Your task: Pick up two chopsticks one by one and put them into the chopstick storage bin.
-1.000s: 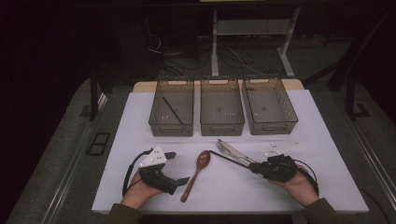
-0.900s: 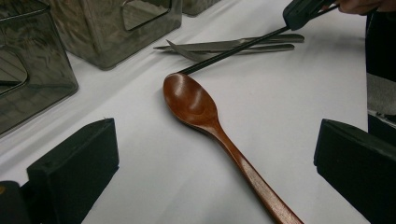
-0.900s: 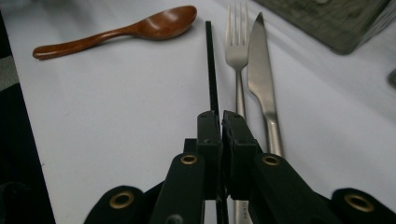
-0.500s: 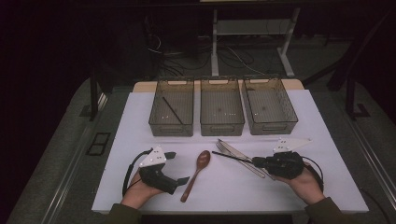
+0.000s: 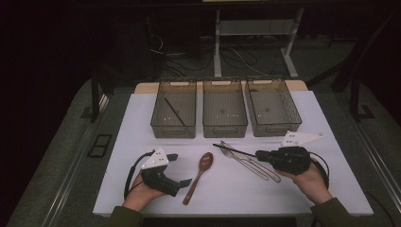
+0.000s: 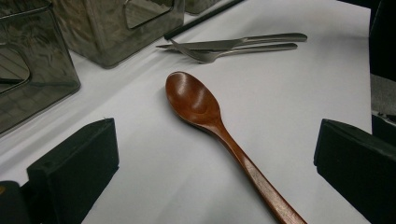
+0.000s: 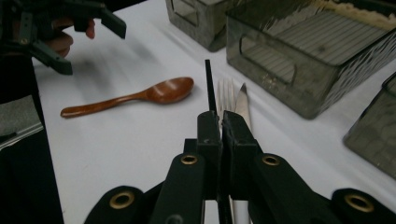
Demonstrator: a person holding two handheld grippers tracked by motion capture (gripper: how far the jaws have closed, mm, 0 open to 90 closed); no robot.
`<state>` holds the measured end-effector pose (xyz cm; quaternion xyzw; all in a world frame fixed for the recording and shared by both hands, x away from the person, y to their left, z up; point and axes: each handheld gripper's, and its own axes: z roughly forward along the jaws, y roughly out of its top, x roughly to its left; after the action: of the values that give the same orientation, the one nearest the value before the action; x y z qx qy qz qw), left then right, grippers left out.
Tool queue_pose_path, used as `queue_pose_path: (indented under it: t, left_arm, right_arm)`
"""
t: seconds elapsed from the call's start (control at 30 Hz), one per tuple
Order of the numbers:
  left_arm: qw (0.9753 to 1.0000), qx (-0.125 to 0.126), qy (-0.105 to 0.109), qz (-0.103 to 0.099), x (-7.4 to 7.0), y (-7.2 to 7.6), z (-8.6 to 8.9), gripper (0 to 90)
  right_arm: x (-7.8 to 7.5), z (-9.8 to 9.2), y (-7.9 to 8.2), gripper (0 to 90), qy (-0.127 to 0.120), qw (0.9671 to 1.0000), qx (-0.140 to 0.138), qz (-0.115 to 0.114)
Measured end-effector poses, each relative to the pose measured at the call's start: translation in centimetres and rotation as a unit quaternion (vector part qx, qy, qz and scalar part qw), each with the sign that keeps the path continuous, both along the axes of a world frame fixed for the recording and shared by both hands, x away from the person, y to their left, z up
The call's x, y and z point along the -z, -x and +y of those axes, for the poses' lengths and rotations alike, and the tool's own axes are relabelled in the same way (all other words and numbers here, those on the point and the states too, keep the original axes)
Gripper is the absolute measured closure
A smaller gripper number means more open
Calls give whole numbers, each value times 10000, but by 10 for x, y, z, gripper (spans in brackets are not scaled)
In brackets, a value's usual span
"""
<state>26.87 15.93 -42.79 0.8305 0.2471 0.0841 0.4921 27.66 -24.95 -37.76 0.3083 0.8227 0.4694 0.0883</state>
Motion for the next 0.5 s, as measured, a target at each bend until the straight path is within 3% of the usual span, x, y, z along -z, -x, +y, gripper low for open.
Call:
queue_pose_path:
  t: [0.23,0.5]
  left_arm:
    - [10000,-10,-6,47,2,-1,-2,0]
    - [10000,-21,-34,30,2,-2,0,0]
  right_arm:
    - [-13,4,-10,854,-101,9998,24,-145]
    - [-21,15,-32,854,-207,9996,88,-157]
